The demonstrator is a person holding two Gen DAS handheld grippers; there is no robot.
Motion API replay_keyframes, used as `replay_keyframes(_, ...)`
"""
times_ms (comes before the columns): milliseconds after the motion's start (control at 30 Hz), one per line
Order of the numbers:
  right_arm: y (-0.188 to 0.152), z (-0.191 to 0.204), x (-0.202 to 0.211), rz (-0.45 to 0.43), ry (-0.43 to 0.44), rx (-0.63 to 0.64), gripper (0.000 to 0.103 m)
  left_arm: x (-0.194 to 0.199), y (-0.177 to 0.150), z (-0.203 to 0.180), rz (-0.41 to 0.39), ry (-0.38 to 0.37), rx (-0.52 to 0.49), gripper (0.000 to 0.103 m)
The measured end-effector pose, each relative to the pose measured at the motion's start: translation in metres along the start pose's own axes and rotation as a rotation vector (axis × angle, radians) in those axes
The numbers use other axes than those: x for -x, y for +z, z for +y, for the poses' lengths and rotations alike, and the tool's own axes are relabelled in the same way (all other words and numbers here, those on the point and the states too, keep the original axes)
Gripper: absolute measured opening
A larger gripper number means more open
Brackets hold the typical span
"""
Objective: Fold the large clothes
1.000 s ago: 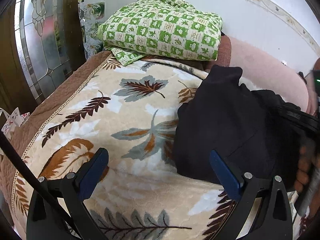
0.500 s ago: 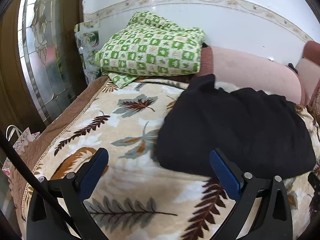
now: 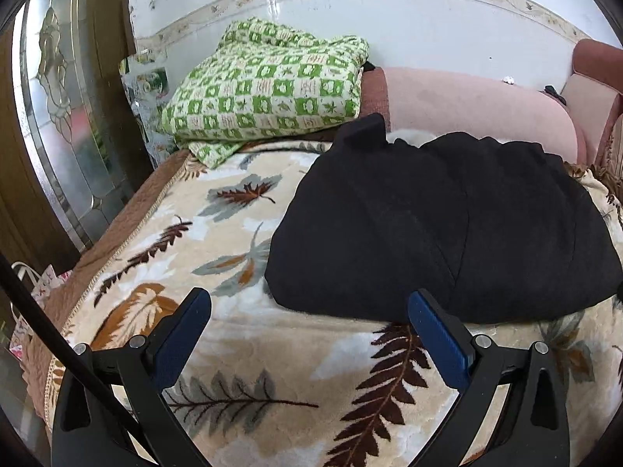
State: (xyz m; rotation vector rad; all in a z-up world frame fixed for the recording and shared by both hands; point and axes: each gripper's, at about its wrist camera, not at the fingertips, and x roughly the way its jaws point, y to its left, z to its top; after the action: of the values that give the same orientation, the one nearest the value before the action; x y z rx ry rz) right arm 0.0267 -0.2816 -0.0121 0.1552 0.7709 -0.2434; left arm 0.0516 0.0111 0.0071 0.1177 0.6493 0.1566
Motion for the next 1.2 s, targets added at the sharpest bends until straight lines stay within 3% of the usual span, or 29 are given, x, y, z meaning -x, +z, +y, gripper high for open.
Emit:
replay_keyframes(100, -0.005, 0.017, -0.002, 0.008, -0.003, 0.053, 0.076, 0.006, 0.000, -0.002, -0.043, 0.014, -0.007, 0.102)
replay_keyframes(233, -0.010, 0.030, 0.001, 0.004, 0.011, 0.076, 0.076, 0.017, 0.000, 0.004, -0.082, -0.039, 0.035, 0.102)
replay_keyframes(367, -0.016, 0.036, 0.002, 0.016, 0.025, 0.089, 0.076, 0.017, 0.005, 0.006, -0.039, -0.107, 0.051, 0.102)
replay_keyframes(567, -0.021, 0.041, -0.001, 0.030, 0.024, 0.102, 0.076, 0.015, 0.002, 0.000, -0.036, -0.078, 0.026, 0.102)
replay_keyframes(667, -0.021, 0.040, -0.004, 0.047, 0.051, 0.091, 0.076, 0.010, 0.001, -0.001, -0.010, -0.107, 0.025, 0.102)
replay_keyframes(833, -0.012, 0.005, -0.030, 0.146, 0.253, -0.152, 0.086, -0.024, 0.010, -0.001, 0.054, -0.236, 0.038, 0.102)
replay_keyframes(933, -0.002, -0.036, -0.035, 0.115, 0.228, -0.308, 0.086, -0.051, 0.029, 0.007, 0.063, -0.225, 0.006, 0.102)
replay_keyframes(1000, 0.010, -0.069, -0.034, 0.080, 0.193, -0.413, 0.094, -0.067, 0.041, 0.026, 0.077, -0.274, 0.039, 0.102)
replay_keyframes(1100, 0.036, -0.093, -0.055, 0.105, 0.188, -0.377, 0.098, -0.098, 0.061, 0.054, 0.118, -0.337, 0.116, 0.102)
replay_keyframes(1200, 0.052, -0.101, -0.092, 0.174, 0.209, -0.293, 0.098, -0.137, 0.072, 0.064, 0.209, -0.491, 0.167, 0.102)
